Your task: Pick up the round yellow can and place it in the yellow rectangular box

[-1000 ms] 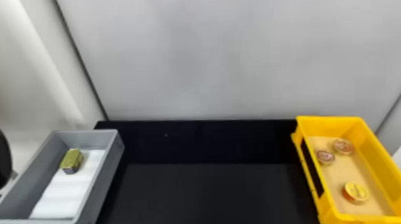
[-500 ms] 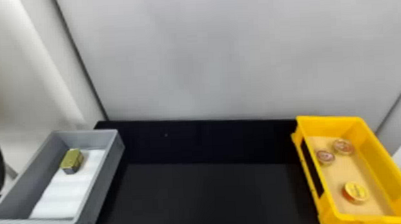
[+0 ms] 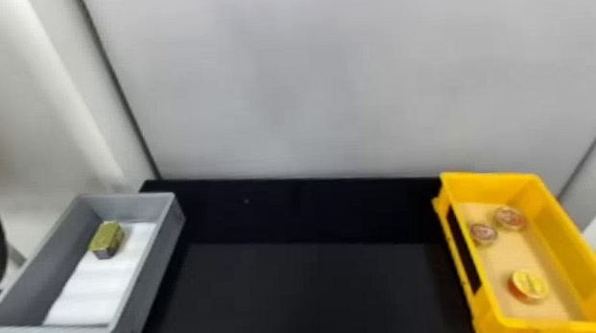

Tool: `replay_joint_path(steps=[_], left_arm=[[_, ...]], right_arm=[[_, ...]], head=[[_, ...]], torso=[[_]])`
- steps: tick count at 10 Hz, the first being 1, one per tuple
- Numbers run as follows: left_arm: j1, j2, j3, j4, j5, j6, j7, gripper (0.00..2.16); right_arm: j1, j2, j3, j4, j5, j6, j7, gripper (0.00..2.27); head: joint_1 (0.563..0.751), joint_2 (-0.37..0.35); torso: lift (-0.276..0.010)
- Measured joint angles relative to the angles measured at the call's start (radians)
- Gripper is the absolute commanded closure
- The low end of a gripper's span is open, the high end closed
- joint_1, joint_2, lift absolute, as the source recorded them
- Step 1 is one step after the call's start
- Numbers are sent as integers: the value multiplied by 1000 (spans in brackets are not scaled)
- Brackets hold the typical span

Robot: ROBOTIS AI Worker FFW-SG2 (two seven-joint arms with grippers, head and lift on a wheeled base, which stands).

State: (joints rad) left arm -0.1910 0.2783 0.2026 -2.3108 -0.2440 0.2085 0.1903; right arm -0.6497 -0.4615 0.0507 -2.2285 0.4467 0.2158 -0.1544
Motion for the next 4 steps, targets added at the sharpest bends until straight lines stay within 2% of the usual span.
replay_joint_path(steps=[4], left_arm=[[-7,20,-1,-8,0,10,-1,124]], right_arm=[[1,3,0,-2,0,2,-3,45]], head=[[663,54]], torso=[[-10]])
